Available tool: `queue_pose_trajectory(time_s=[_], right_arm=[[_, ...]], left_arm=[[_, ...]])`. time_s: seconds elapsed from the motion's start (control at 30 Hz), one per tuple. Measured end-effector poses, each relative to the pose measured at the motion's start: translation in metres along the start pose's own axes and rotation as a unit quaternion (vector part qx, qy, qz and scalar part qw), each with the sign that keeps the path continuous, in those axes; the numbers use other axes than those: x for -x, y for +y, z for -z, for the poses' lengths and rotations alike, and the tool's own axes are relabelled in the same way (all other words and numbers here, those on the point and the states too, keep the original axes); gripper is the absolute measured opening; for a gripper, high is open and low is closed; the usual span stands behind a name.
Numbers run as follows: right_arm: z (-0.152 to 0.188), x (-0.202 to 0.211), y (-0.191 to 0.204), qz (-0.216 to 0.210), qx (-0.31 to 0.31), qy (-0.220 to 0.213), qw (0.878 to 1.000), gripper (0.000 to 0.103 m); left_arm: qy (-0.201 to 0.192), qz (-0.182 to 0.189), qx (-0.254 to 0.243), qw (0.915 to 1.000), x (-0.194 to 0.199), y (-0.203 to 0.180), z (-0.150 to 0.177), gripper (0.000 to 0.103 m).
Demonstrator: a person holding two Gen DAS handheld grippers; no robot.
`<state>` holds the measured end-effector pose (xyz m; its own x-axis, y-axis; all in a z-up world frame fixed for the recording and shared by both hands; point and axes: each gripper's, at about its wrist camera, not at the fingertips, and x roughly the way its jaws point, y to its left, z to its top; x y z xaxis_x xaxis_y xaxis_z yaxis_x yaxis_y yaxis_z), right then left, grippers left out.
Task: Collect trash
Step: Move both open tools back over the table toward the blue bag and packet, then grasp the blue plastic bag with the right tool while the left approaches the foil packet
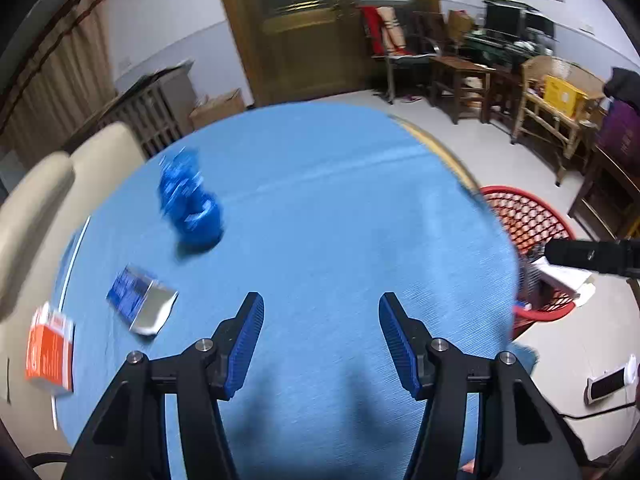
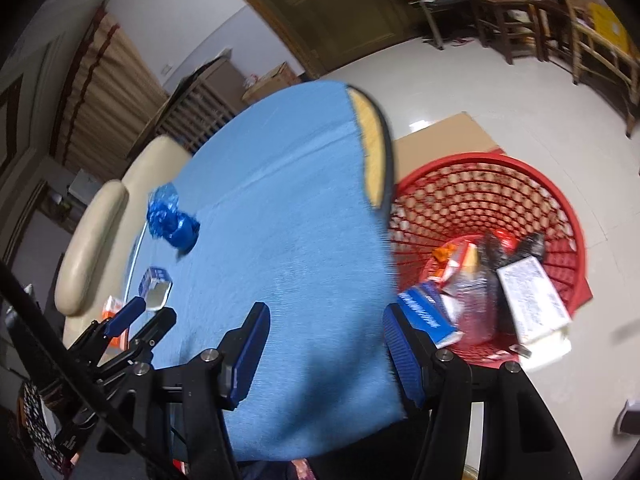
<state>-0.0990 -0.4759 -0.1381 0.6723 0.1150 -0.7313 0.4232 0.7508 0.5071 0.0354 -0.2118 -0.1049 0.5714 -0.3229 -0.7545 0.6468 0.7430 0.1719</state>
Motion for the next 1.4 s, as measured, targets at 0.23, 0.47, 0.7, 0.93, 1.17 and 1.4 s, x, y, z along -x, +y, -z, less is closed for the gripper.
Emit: queue_pose_trajectory(time_s=[0.23, 0.47, 0.7, 0.93, 1.17, 1.4], right_arm=[[-0.015, -0.042, 0.067, -0.012, 0.069, 0.029, 0.997, 0.063], [-0.034, -0.084, 0.142, -0.024, 0.141, 0.042, 0.989, 0.063], [-0.055, -0.132, 0.217, -0.043, 0.195, 0.046, 0.979, 0.063], [-0.078, -0.18, 0.269, -0.044, 0.219, 0.04, 0.974, 0.063], [-0.094, -0.228, 0.294, -0.033, 0.208, 0.044, 0.977, 0.065], [-0.091, -0.26, 0.298, -0.005, 0.213, 0.055, 0.976, 0.057]], left_arm=[[0.028, -0.028, 0.077, 0.9963, -0.008, 0.07, 0.027, 0.061], [0.036, -0.083, 0.152, 0.9842, 0.007, 0.135, 0.071, 0.061], [0.06, -0.117, 0.178, 0.9752, 0.014, 0.172, 0.105, 0.061], [0.066, -0.117, 0.2, 0.9704, 0.016, 0.198, 0.115, 0.061], [0.074, -0.11, 0.212, 0.9683, 0.011, 0.209, 0.115, 0.061], [0.074, -0.092, 0.235, 0.9647, 0.007, 0.22, 0.105, 0.061]])
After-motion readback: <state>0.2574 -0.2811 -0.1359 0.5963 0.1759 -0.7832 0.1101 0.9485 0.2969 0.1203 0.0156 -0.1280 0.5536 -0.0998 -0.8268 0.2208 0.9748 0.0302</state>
